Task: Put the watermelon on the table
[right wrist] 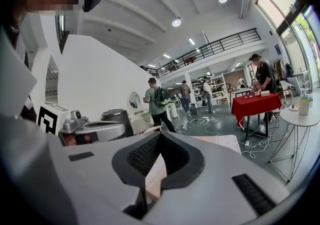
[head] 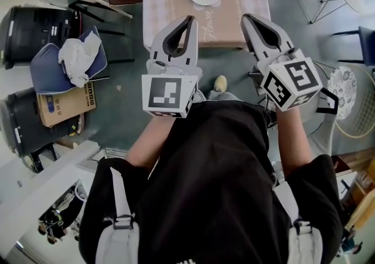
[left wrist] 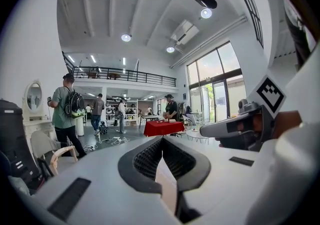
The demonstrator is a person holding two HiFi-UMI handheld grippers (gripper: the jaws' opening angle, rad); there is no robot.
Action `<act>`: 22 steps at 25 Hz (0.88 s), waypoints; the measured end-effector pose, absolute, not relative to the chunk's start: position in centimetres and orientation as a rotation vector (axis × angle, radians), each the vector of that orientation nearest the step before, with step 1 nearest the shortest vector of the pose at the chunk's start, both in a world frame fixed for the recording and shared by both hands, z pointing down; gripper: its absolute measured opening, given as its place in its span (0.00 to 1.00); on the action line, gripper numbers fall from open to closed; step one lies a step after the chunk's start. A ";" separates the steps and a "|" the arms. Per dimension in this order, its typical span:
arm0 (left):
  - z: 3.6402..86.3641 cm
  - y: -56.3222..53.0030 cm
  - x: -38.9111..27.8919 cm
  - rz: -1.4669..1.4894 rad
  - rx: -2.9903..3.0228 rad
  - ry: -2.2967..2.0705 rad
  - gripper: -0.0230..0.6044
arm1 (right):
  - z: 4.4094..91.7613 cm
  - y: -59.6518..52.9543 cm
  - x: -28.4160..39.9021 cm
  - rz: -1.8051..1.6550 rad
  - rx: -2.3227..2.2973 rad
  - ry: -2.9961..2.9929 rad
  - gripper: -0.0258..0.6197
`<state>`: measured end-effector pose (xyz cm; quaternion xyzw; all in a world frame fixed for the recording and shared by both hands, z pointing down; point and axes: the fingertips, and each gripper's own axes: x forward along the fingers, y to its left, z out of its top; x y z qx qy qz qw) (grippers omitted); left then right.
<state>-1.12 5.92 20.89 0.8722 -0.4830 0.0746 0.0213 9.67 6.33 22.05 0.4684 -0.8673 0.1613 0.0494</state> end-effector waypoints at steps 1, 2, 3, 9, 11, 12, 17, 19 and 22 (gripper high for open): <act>21.0 6.0 -1.2 0.233 2.700 -1.498 0.06 | 22.1 6.4 9.6 0.494 1.420 -2.644 0.06; 21.0 6.0 -1.3 0.235 2.698 -1.501 0.06 | 22.1 6.4 9.5 0.498 1.413 -2.649 0.06; 21.0 6.1 -1.4 0.237 2.698 -1.503 0.06 | 22.1 6.5 9.5 0.502 1.407 -2.654 0.06; 20.9 6.0 -1.1 0.226 2.701 -1.504 0.06 | 21.9 6.3 9.8 0.506 1.406 -2.664 0.06; 20.9 6.0 -0.8 0.222 2.706 -1.497 0.06 | 21.9 6.4 10.1 0.510 1.410 -2.665 0.06; 20.9 6.0 -0.6 0.221 2.708 -1.494 0.06 | 21.8 6.5 10.2 0.511 1.412 -2.665 0.06; 20.8 6.0 -0.2 0.218 2.711 -1.495 0.06 | 21.7 6.4 10.4 0.506 1.406 -2.672 0.06; 20.8 6.0 -0.1 0.221 2.712 -1.494 0.06 | 21.7 6.4 10.5 0.504 1.398 -2.677 0.06; 21.0 5.9 0.0 0.227 2.707 -1.494 0.06 | 21.7 6.3 10.3 0.495 1.380 -2.694 0.06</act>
